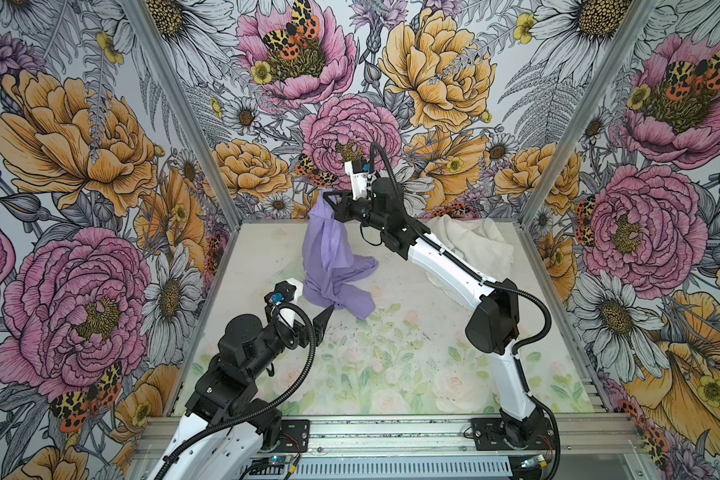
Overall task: Pick out a specific cloth from the pile
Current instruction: 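Carry the hanging purple shirt with the right gripper toward the left gripper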
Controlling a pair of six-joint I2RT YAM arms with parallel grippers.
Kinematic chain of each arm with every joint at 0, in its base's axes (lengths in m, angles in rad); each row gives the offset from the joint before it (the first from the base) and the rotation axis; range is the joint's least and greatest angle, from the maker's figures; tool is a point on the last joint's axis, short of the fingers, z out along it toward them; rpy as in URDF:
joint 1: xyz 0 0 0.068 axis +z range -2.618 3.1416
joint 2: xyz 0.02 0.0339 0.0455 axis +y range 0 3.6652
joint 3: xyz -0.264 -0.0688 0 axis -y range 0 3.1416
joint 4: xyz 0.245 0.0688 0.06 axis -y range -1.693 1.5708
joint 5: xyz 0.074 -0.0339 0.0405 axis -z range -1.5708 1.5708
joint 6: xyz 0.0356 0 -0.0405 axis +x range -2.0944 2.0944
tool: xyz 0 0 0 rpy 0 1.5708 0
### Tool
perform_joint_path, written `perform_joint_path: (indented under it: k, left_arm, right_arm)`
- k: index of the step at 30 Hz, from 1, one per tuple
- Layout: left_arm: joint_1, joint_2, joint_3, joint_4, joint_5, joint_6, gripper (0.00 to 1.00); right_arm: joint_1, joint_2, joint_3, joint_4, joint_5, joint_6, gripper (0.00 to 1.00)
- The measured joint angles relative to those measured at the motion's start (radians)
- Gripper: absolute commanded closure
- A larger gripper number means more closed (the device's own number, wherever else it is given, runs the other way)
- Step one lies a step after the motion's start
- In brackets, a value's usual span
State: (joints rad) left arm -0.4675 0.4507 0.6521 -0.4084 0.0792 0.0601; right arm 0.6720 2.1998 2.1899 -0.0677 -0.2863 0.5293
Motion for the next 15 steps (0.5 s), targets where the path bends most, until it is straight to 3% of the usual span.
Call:
perform_joint_path:
  k: [15]
  left_arm:
    - [0.000,-0.004,0.000,0.000,-0.005,0.000,0.01]
  right_arm:
    - [-0.037,0.009,-0.220,0.005,0.032,0.076,1.00]
